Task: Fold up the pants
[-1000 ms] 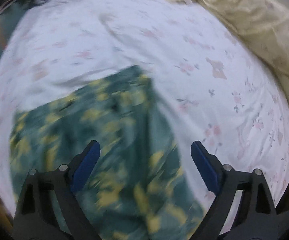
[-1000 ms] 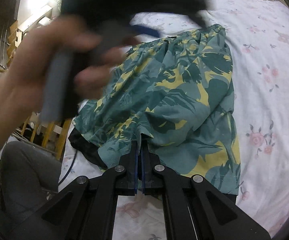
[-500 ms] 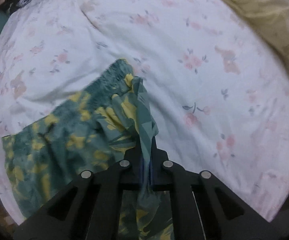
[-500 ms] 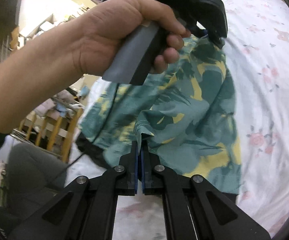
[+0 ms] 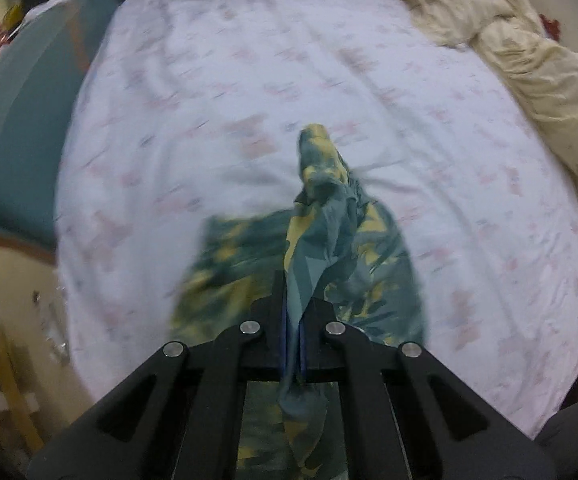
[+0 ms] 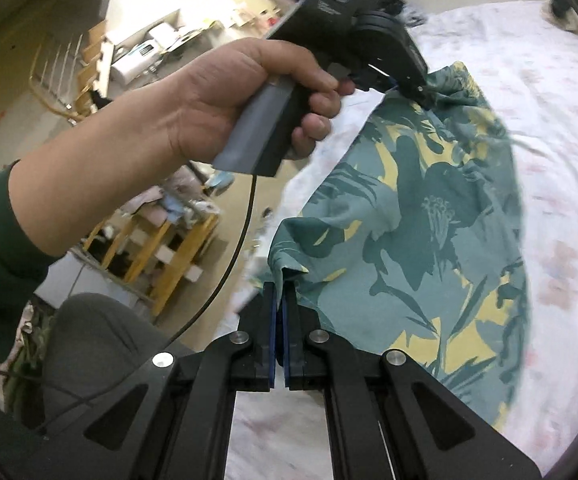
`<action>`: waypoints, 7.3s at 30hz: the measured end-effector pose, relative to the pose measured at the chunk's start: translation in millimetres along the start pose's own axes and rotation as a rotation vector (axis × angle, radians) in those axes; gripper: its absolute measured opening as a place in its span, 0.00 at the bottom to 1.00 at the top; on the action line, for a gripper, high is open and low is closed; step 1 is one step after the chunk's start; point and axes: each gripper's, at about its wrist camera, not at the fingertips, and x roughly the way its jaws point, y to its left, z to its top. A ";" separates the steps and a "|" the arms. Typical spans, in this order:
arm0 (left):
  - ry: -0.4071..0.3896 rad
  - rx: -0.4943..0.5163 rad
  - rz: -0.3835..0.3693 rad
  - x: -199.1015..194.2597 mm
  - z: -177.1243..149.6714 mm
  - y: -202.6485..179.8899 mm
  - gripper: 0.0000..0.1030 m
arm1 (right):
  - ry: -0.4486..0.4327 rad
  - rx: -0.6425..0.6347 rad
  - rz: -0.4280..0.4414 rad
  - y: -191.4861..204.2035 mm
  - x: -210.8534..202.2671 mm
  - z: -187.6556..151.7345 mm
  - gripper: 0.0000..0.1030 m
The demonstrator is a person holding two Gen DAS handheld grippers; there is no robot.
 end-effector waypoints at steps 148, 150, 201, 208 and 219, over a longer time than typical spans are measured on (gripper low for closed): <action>0.189 -0.255 -0.075 -55.3 -345.3 -81.2 0.59 | 0.430 0.187 -0.564 -73.6 -50.2 -130.6 0.26; 0.149 -0.268 -0.049 -62.1 -323.1 -69.3 0.60 | 0.314 0.227 -0.540 -84.7 -60.7 -112.7 0.53; -0.222 0.267 -0.181 -105.3 -175.3 -90.4 0.15 | 0.068 -0.021 -0.387 -88.2 -55.9 37.9 0.15; -0.232 0.383 -0.135 -128.2 -247.8 -120.2 0.15 | 0.081 -0.049 -0.422 -30.2 -77.2 -35.9 0.14; 0.030 0.434 -0.100 -74.8 -325.0 -148.4 0.20 | 0.296 0.017 -0.499 -20.3 -37.4 -132.1 0.15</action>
